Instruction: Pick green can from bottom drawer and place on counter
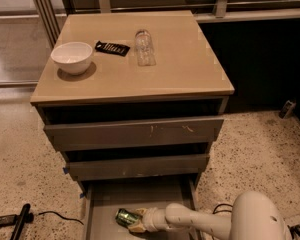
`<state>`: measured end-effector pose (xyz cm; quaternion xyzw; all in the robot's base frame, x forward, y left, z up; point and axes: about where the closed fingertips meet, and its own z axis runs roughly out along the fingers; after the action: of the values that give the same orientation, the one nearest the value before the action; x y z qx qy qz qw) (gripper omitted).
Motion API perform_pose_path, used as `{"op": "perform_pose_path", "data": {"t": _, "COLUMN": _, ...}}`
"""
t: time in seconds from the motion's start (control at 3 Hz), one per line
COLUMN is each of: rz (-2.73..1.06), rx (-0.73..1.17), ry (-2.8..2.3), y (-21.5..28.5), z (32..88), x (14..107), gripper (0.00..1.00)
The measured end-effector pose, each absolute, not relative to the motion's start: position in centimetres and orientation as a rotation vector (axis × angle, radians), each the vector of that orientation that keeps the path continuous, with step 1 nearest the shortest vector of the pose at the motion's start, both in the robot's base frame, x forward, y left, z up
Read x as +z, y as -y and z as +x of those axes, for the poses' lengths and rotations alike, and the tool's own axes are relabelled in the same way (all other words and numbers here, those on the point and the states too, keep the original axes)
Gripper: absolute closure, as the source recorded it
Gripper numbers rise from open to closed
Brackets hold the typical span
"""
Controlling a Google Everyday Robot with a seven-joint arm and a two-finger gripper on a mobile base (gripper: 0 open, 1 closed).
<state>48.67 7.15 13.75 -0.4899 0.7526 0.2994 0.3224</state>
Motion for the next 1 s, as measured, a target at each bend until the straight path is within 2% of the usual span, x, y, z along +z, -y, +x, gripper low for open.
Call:
{"op": "perform_pose_path", "data": {"t": 0.33, "rz": -1.286, "rx": 0.786, "ry": -1.976, "y": -7.16, "z": 48.67, "x": 13.75, "gripper": 1.0}}
{"op": "perform_pose_path", "data": {"t": 1.0, "rz": -1.284, "rx": 0.799, "ry": -1.999, "y": -7.23, "z": 48.77, "x": 13.6, "gripper": 1.0}}
